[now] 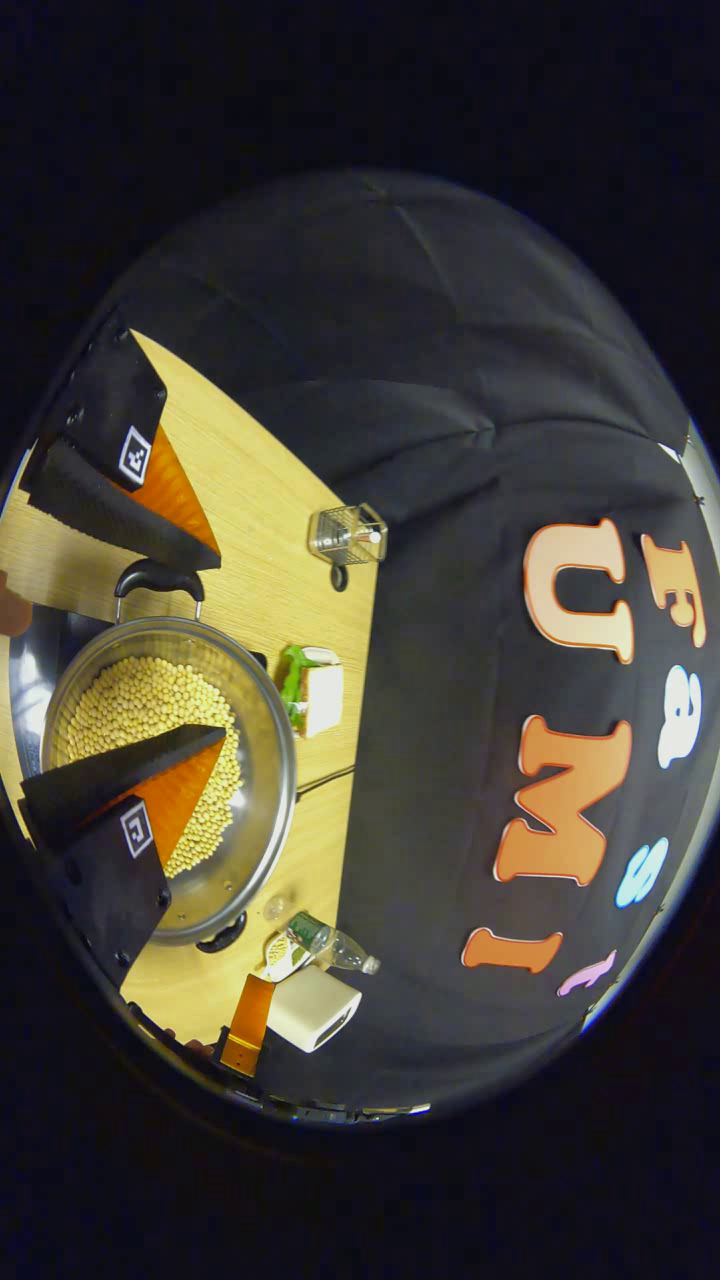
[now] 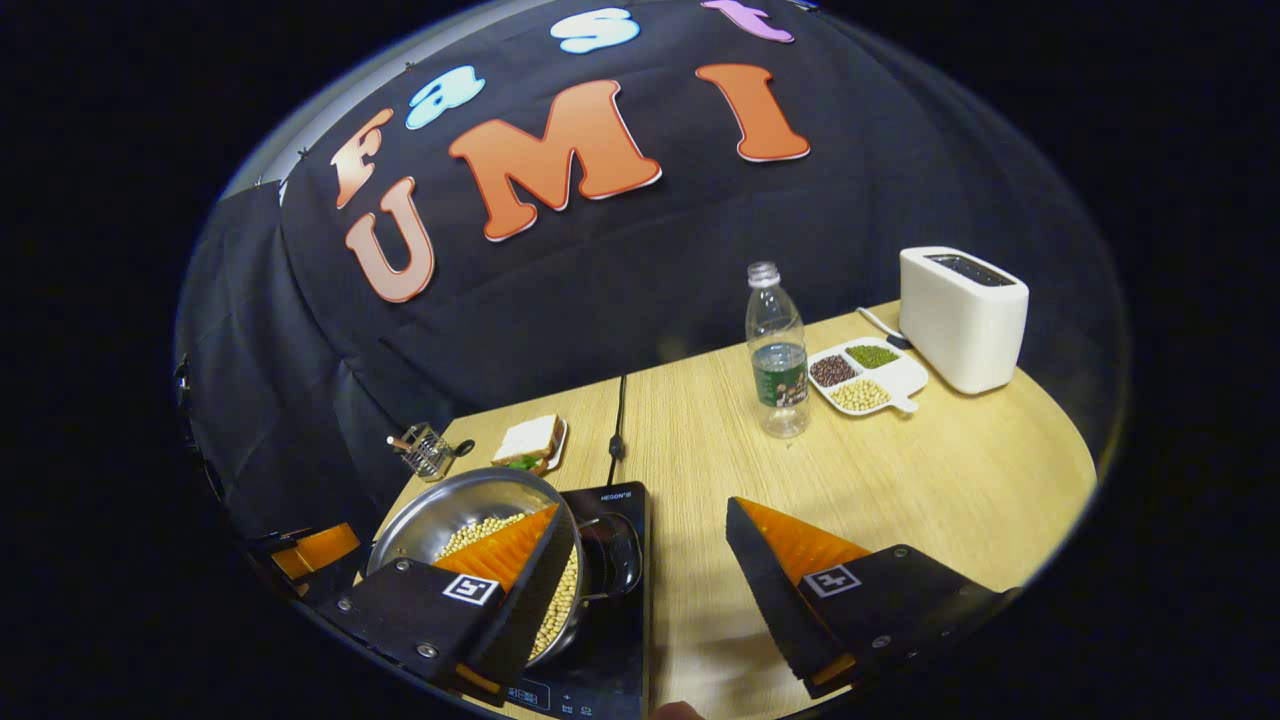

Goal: First push the handle of the pot to place it horizontally, then grasp the pot with both hands and set it on the induction cooktop.

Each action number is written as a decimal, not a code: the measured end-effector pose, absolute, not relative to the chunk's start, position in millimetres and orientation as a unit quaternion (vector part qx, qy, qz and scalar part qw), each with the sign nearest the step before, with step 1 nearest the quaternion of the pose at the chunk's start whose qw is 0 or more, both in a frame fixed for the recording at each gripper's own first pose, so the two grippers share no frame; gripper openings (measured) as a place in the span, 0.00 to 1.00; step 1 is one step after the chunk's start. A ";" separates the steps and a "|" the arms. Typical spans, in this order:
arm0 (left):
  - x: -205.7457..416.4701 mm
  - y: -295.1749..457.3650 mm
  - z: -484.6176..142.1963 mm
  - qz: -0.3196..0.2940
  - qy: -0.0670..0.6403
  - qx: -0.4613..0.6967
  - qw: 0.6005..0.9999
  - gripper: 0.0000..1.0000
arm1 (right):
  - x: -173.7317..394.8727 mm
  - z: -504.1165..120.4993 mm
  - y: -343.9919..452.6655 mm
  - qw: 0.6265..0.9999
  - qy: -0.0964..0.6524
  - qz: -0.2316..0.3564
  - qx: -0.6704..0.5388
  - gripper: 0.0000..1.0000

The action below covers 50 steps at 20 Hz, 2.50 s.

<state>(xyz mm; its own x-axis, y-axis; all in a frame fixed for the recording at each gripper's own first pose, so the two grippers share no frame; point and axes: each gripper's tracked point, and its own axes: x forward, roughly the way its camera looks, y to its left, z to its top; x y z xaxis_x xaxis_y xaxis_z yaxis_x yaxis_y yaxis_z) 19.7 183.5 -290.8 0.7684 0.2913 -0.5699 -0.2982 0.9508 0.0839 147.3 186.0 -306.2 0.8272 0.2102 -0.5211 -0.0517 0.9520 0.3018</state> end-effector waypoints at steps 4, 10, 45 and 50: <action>26.8 162.7 -224.0 0.156 0.234 -0.002 0.960 1.00 | 139.2 -251.9 154.5 0.964 0.227 0.067 0.117 0.95; 29.7 130.4 -135.6 0.141 0.145 -0.015 0.979 0.98 | 112.4 -170.0 109.5 0.983 0.144 0.062 0.095 0.95; -17.6 42.2 -3.0 0.075 0.024 -0.010 0.997 0.99 | 33.5 -41.3 21.6 0.999 0.001 0.036 0.015 0.95; -16.4 46.5 -7.0 0.079 0.028 -0.013 0.996 0.98 | 32.6 -41.1 25.0 0.999 0.001 0.040 0.015 0.95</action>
